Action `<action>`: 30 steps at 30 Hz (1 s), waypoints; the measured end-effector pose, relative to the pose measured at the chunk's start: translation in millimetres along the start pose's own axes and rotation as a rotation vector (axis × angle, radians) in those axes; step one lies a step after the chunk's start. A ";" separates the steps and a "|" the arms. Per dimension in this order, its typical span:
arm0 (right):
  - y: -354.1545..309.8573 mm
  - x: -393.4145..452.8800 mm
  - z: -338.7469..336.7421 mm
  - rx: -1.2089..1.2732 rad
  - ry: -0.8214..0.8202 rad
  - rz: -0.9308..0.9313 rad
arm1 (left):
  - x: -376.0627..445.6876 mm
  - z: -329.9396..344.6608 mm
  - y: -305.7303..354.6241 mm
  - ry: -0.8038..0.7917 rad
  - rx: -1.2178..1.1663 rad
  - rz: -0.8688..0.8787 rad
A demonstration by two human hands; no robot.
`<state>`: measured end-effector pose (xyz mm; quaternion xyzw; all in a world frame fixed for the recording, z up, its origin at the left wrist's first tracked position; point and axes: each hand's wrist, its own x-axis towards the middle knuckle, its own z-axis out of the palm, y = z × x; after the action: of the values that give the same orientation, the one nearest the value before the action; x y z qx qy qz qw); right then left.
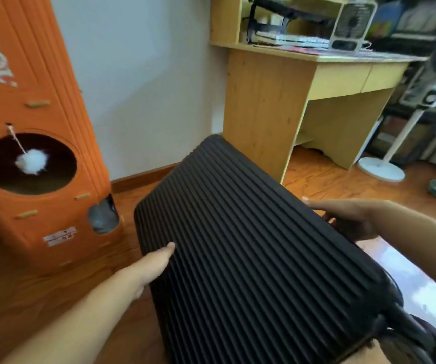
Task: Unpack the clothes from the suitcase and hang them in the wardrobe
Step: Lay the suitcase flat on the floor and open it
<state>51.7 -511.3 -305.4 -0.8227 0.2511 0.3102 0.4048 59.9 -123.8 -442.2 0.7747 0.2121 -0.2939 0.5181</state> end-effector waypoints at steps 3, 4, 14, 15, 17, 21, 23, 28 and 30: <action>-22.0 -56.9 25.4 0.038 -0.038 -0.113 | -64.6 -19.9 13.0 -0.184 -0.289 0.089; -31.4 -71.7 33.6 0.050 -0.067 -0.164 | -87.3 -26.8 20.3 -0.222 -0.324 0.146; -132.7 -162.6 315.0 -0.164 -0.149 -0.580 | -183.7 -144.1 -40.5 -0.138 -0.237 0.052; -135.0 -161.5 354.1 -0.213 -0.156 -0.608 | -182.3 -159.6 -66.1 -0.098 -0.256 0.030; -136.1 -159.8 429.6 -0.357 -0.174 -0.649 | -179.7 -187.8 -115.1 -0.005 -0.346 -0.003; -114.3 -139.6 552.0 -0.646 -0.179 -0.693 | -162.6 -212.1 -191.0 0.004 -0.506 -0.097; -88.7 -116.2 600.9 -0.747 -0.155 -0.675 | -142.7 -210.7 -222.1 0.024 -0.515 -0.142; -29.1 -48.7 653.9 -0.813 -0.300 -0.625 | -81.6 -184.5 -283.9 0.076 -0.362 -0.195; -9.7 -32.9 642.9 -0.771 -0.344 -0.714 | -58.8 -171.3 -303.6 0.152 -0.307 -0.185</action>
<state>-161.7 27.8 -585.4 -0.8828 -0.2450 0.3533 0.1893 -135.3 147.0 -558.6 0.6838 0.3631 -0.2450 0.5836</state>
